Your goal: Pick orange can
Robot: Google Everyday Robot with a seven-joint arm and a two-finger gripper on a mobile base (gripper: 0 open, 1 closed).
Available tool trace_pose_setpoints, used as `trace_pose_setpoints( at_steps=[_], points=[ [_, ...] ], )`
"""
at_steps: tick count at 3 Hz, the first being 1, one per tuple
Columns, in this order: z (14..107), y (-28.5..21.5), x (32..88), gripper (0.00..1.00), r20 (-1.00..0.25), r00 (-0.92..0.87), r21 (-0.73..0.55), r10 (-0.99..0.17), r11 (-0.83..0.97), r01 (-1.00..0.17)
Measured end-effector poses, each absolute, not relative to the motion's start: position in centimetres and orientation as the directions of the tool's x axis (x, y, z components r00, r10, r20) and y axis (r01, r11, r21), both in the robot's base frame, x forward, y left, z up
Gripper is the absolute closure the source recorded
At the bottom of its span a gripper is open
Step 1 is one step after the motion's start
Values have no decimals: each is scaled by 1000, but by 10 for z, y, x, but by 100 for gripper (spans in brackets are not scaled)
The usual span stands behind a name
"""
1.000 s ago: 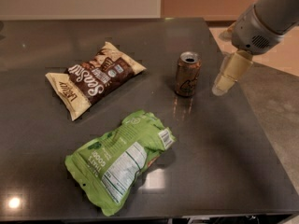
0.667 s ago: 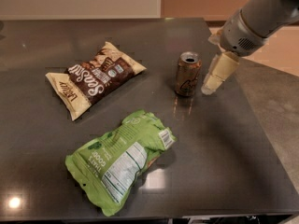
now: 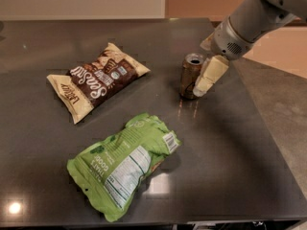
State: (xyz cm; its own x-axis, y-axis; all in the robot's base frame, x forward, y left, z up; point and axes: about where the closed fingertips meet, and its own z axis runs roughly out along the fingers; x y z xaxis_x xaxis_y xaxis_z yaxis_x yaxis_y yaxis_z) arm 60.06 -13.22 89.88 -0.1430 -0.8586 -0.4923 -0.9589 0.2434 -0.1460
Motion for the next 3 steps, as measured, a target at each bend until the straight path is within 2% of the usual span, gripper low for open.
trace_pose_setpoints(
  at_steps=[1, 3],
  points=[
    [897, -124, 606, 18, -500, -134, -132, -856, 228, -965],
    [908, -116, 601, 64, -529, -113, -101, -841, 195, -976]
  ],
)
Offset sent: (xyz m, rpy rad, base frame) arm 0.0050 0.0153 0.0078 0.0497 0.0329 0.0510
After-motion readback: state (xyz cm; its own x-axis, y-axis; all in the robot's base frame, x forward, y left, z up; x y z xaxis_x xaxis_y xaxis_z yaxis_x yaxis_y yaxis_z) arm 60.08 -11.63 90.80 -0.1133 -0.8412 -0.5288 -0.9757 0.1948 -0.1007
